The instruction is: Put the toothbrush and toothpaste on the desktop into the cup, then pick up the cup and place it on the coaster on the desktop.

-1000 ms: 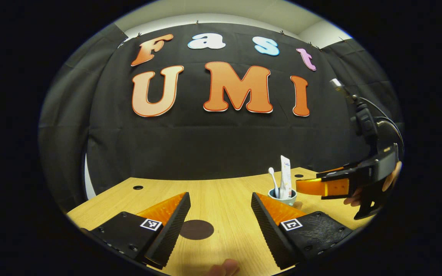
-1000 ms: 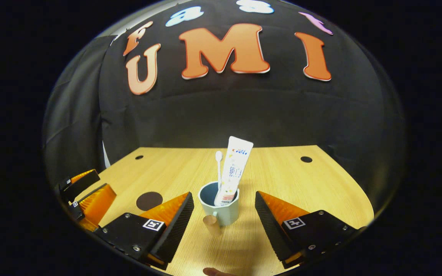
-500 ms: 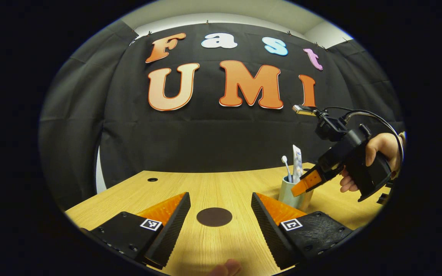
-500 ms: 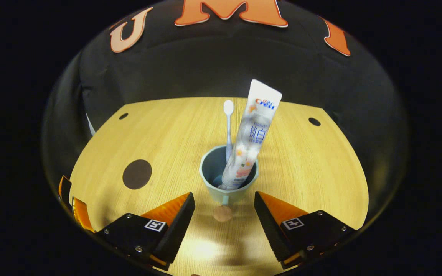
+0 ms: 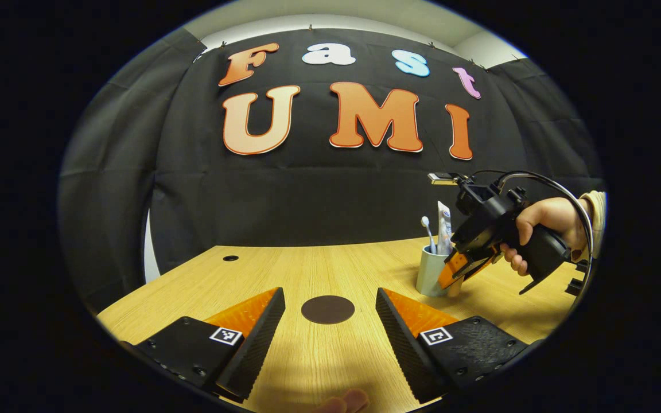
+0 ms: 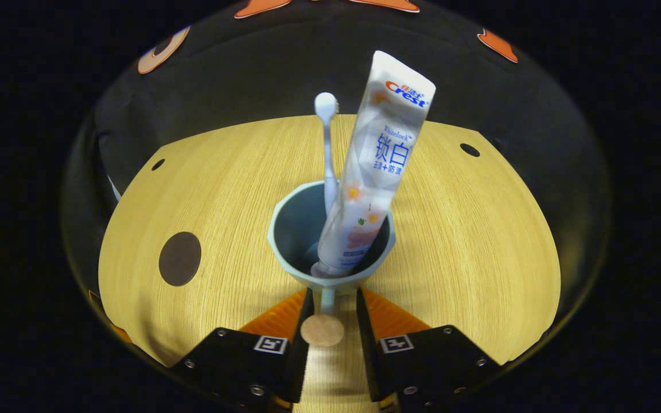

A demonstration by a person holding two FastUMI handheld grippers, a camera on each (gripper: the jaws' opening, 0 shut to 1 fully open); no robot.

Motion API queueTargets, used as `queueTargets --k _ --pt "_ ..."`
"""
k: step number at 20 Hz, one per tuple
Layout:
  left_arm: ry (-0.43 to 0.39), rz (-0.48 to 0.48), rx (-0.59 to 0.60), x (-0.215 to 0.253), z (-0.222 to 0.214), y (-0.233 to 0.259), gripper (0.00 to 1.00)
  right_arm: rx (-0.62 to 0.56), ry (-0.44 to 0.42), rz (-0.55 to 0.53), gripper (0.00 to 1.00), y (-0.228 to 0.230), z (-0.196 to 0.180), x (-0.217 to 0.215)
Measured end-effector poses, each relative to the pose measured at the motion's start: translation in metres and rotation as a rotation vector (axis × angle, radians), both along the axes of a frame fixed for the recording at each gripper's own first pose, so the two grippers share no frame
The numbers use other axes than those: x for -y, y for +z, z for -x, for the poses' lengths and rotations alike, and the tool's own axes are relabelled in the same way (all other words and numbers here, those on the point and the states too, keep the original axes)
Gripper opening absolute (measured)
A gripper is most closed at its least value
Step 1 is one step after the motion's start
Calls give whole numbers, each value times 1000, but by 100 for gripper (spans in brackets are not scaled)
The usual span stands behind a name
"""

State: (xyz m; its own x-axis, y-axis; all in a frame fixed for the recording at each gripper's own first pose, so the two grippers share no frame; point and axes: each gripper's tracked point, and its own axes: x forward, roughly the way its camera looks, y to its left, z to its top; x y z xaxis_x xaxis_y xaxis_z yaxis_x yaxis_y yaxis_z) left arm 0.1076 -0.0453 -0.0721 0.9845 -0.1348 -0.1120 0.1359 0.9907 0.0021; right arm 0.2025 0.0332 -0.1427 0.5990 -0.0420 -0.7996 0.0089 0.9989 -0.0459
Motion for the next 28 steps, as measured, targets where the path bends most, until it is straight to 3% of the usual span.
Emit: queueTargets --k 1,6,14,25,28 --pt "-5 3 -3 2 0 -1 96 13 1 5 33 1 0 1" --pt "-13 10 -8 4 5 -4 96 27 21 5 22 2 0 0" --pt "-5 10 5 -7 14 -4 96 86 65 18 21 6 -8 -2" --pt "37 1 16 -38 28 -12 96 90 316 -61 20 8 -10 -1" --pt "40 1 15 -42 34 -14 96 92 375 -30 20 7 -12 1"
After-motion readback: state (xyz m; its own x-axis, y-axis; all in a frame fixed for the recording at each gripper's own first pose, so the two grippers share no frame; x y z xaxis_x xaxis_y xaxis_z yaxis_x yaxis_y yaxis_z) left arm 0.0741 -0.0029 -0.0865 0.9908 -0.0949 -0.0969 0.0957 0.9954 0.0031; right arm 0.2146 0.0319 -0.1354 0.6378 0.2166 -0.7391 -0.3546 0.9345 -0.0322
